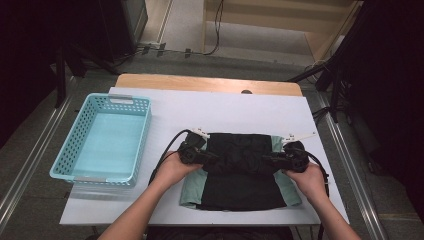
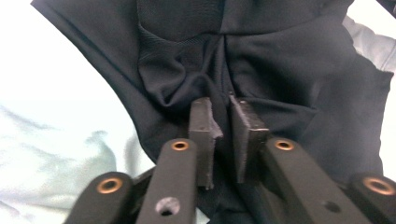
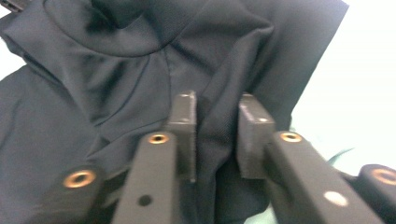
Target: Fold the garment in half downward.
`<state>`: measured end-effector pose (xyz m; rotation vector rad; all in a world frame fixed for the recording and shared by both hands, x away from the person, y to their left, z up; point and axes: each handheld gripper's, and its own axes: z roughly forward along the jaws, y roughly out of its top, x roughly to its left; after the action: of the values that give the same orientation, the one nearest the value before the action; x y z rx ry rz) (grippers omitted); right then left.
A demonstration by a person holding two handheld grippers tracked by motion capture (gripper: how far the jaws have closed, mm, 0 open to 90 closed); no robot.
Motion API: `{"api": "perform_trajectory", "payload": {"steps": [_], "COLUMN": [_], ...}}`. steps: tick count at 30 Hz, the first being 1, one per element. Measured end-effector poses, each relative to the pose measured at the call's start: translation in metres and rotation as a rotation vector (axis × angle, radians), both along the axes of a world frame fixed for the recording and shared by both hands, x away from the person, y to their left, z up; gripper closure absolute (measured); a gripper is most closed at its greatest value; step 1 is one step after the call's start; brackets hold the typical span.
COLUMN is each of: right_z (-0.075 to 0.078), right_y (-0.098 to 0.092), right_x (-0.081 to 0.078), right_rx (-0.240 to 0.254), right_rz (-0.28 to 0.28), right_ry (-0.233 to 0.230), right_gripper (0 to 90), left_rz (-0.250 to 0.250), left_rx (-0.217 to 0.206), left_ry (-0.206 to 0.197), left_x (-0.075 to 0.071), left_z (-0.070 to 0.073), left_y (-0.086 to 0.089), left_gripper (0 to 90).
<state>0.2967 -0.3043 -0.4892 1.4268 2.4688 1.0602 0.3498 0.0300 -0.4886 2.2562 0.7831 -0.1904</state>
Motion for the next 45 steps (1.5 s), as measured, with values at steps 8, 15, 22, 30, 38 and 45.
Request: {"api": "perform_trajectory", "payload": {"steps": [8,15,22,30,38,45], "right_z": [0.014,0.023,0.028,0.031,0.029,0.025], "right_y": [0.001,0.0,-0.002,-0.004,-0.004,-0.005], "right_x": [-0.007,-0.012,-0.019,-0.028,-0.038,-0.044], "right_rx": [-0.006,0.015,0.02,0.022,0.009,-0.003], "right_rz": [0.008,0.016,0.036,0.059,0.095,0.12], "right_ry": [-0.028,-0.066,-0.085,-0.089,-0.079,-0.061], "right_gripper": [82.5,82.6,82.7,82.6,82.6,82.6], "left_rz": [0.015,0.011,-0.025,-0.066,-0.084,-0.094], "left_rx": [-0.049,-0.09,-0.092,-0.075,-0.054,-0.043], "left_ry": [-0.051,-0.102,-0.155,-0.162,-0.161,-0.152], "left_x": [-0.003,-0.01,-0.021,-0.035,-0.043,-0.05], "left_z": [0.015,0.029,0.037,0.039,0.034,0.029], "left_y": [0.011,0.019,0.022,0.024,0.026,0.032], "left_gripper": [86.4,86.3,86.1,85.9,85.7,85.7]}}
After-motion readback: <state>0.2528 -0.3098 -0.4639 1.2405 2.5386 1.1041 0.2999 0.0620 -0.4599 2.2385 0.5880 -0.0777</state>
